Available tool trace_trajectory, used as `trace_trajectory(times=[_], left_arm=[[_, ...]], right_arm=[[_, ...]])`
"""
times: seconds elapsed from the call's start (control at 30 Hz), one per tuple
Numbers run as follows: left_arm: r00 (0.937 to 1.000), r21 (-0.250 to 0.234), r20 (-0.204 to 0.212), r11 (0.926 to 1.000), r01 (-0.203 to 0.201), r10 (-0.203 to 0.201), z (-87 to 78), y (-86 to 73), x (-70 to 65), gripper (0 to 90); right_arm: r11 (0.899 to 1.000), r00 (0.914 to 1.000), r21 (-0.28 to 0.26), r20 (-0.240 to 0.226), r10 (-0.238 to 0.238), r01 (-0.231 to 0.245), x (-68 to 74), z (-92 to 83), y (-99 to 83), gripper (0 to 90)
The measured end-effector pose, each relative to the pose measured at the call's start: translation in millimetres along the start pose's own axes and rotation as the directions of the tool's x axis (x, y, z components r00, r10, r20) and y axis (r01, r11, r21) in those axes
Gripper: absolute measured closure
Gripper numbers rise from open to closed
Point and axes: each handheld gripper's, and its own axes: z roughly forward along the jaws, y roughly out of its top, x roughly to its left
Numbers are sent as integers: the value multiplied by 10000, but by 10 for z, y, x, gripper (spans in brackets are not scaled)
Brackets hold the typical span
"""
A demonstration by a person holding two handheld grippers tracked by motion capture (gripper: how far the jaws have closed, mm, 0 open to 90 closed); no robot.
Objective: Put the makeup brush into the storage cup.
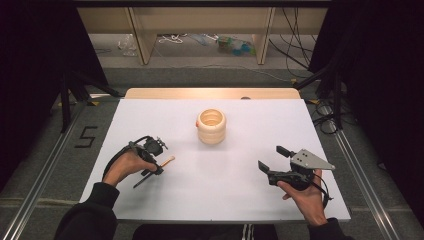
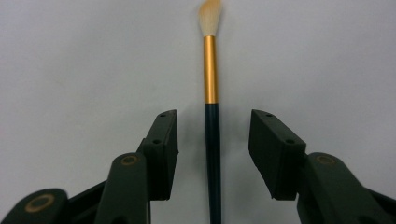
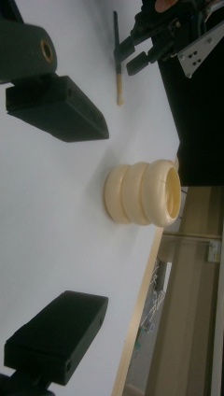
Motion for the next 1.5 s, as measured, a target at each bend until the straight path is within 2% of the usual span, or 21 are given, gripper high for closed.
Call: trace_trajectory(times=[0.53,0.57,0.8,0.97,1.13,1.23,1.3,1.33,1.5], left_arm=[[9997,221,241,9997,50,-55,46,16,16,642],[9997,344,263,9994,-14,5,56,22,21,650],[9988,326,491,9995,10,-26,62,30,38,697],[9988,464,485,9989,-63,41,64,48,36,729],[9986,459,515,9989,90,-114,72,59,28,749],[9985,653,540,9979,-17,-18,62,69,35,778],[9985,656,542,9978,-12,-24,62,69,35,793],[9984,561,546,9984,118,-149,69,68,25,801],[9984,578,563,9983,68,-101,69,70,30,828]], right_arm=[[10000,10000,33,-9,2,-2,2,-4,3,178],[10000,10000,34,-21,-8,8,2,-4,3,180],[10000,10000,31,-30,-16,16,1,-5,3,181],[10000,10000,38,-55,16,-16,5,-5,4,183],[10000,9999,-24,-125,71,-72,9,-1,1,184],[10000,9999,16,-121,67,-67,10,-4,3,185],[10000,9998,-24,-202,81,-81,11,1,1,185],[9999,9997,-54,-228,108,-109,15,4,0,185],[9999,9999,-115,-154,-15,13,14,11,-2,185]])
